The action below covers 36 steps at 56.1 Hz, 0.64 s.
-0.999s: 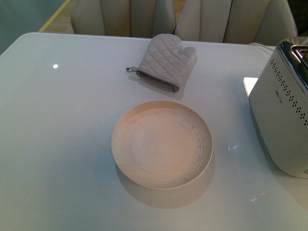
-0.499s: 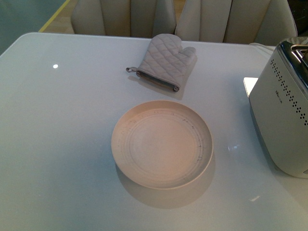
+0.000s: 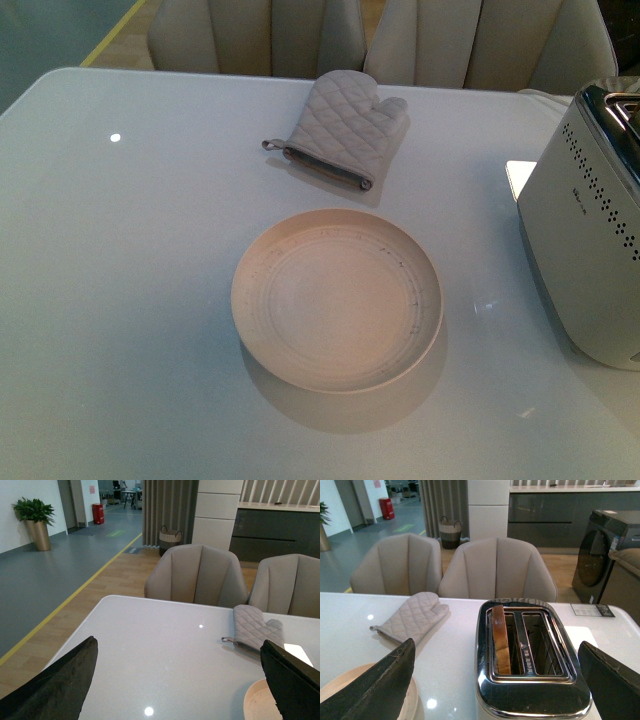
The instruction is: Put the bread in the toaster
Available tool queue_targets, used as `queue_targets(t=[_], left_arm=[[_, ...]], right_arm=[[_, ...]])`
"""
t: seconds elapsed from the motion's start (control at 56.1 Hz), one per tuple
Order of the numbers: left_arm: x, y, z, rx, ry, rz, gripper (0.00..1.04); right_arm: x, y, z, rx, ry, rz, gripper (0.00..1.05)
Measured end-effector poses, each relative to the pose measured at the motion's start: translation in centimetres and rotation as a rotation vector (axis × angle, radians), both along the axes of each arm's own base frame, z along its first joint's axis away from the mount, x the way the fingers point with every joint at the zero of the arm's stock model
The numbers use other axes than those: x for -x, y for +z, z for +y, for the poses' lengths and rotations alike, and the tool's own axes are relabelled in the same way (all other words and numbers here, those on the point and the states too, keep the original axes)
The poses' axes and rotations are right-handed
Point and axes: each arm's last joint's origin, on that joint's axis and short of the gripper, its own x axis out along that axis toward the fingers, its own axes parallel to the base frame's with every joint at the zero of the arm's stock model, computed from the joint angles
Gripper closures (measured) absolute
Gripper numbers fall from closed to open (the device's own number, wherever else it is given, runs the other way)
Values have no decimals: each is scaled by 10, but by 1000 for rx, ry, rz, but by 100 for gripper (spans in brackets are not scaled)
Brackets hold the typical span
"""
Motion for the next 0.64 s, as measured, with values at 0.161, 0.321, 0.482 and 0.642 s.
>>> queue_targets(t=[0.161, 0.321, 0.482, 0.642], left_arm=[[0, 0, 0, 0, 0, 0, 7], [0, 0, 0, 0, 0, 0, 7], [0, 0, 0, 0, 0, 0, 7], [0, 0, 0, 0, 0, 0, 7]], right_arm=[[0, 0, 0, 0, 0, 0, 9], [0, 0, 0, 0, 0, 0, 9], [0, 0, 0, 0, 0, 0, 9], [0, 0, 0, 0, 0, 0, 9]])
